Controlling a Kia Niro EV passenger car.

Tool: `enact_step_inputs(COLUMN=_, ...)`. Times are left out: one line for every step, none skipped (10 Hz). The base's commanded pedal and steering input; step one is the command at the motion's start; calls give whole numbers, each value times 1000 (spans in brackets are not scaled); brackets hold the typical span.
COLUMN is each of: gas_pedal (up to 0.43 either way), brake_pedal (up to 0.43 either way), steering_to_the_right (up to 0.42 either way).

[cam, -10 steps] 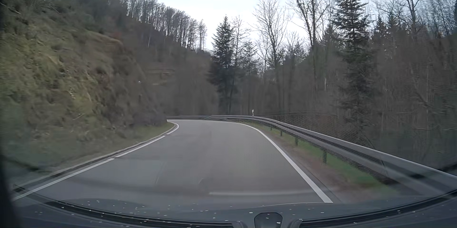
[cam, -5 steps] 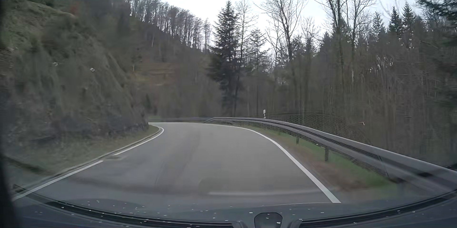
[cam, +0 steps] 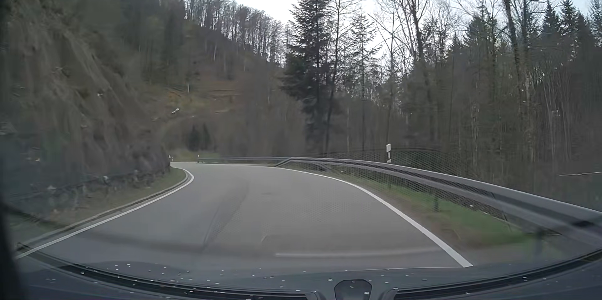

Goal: Follow the waypoints while adhering to traffic rules and regulations

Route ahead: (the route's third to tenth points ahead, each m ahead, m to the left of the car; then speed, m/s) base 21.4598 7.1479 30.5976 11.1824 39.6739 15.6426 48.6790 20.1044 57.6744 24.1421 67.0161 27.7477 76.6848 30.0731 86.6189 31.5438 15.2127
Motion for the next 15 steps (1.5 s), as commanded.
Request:
enact_step_inputs(gas_pedal=0, brake_pedal=0, steering_to_the_right=-57)
enact_step_inputs(gas_pedal=0, brake_pedal=0, steering_to_the_right=-63)
enact_step_inputs(gas_pedal=0, brake_pedal=0, steering_to_the_right=-70)
enact_step_inputs(gas_pedal=0, brake_pedal=0, steering_to_the_right=-74)
enact_step_inputs(gas_pedal=0, brake_pedal=0, steering_to_the_right=-76)
enact_step_inputs(gas_pedal=0, brake_pedal=0, steering_to_the_right=-76)
enact_step_inputs(gas_pedal=0, brake_pedal=0, steering_to_the_right=-76)
enact_step_inputs(gas_pedal=0, brake_pedal=0, steering_to_the_right=-79)
enact_step_inputs(gas_pedal=0, brake_pedal=0, steering_to_the_right=-81)
enact_step_inputs(gas_pedal=0, brake_pedal=0, steering_to_the_right=-83)
enact_step_inputs(gas_pedal=0, brake_pedal=0, steering_to_the_right=-84)
enact_step_inputs(gas_pedal=0, brake_pedal=0, steering_to_the_right=-84)
enact_step_inputs(gas_pedal=0, brake_pedal=0, steering_to_the_right=-84)
enact_step_inputs(gas_pedal=0, brake_pedal=0, steering_to_the_right=-84)
enact_step_inputs(gas_pedal=0, brake_pedal=0, steering_to_the_right=-84)
